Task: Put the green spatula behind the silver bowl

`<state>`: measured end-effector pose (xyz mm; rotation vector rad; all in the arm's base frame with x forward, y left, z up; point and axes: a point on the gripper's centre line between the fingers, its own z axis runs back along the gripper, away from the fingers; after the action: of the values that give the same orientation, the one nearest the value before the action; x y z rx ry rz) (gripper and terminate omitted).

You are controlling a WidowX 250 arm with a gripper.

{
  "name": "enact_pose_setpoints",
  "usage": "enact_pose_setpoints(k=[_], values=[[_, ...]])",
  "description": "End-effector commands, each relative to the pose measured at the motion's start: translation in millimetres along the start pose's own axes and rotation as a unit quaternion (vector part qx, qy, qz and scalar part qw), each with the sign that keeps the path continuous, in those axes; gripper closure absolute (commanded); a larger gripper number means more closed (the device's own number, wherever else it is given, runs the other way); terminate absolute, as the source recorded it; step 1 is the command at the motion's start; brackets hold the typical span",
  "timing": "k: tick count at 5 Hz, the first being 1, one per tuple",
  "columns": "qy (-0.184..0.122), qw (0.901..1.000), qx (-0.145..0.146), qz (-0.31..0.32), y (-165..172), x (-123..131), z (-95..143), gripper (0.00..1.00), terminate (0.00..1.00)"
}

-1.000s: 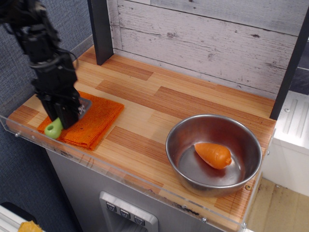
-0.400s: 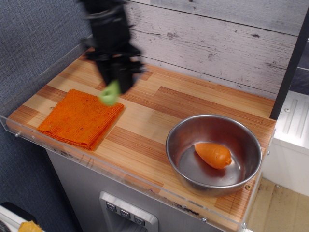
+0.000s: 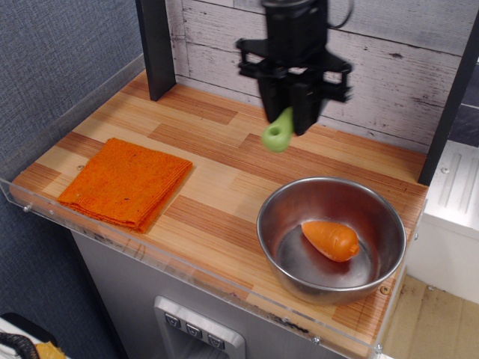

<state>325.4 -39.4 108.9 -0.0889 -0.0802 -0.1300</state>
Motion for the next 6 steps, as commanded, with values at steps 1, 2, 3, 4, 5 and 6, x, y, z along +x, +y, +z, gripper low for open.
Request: enact_pose_setpoints(k=[1, 2, 3, 4, 5, 6], values=[[-0.044, 0.9976, 0.040, 0.036, -24.8, 37.4, -9.4, 1.00, 0.00], [-0.054, 0.9967, 0.039, 0.047, -23.0, 45.2, -19.9, 1.00, 0.00], [-0.065, 0.9961, 0.039, 0.046, -24.2, 51.7, -31.0, 1.00, 0.00], [-0.065, 0.9963, 0.034, 0.043, -27.2, 55.6, -39.7, 1.00, 0.00], [-0.062, 0.9967, 0.036, 0.038, -32.2, 56.0, -47.1, 1.00, 0.00], [-0.053, 0.9971, 0.039, 0.040, -33.1, 53.7, -55.9, 1.00, 0.00]])
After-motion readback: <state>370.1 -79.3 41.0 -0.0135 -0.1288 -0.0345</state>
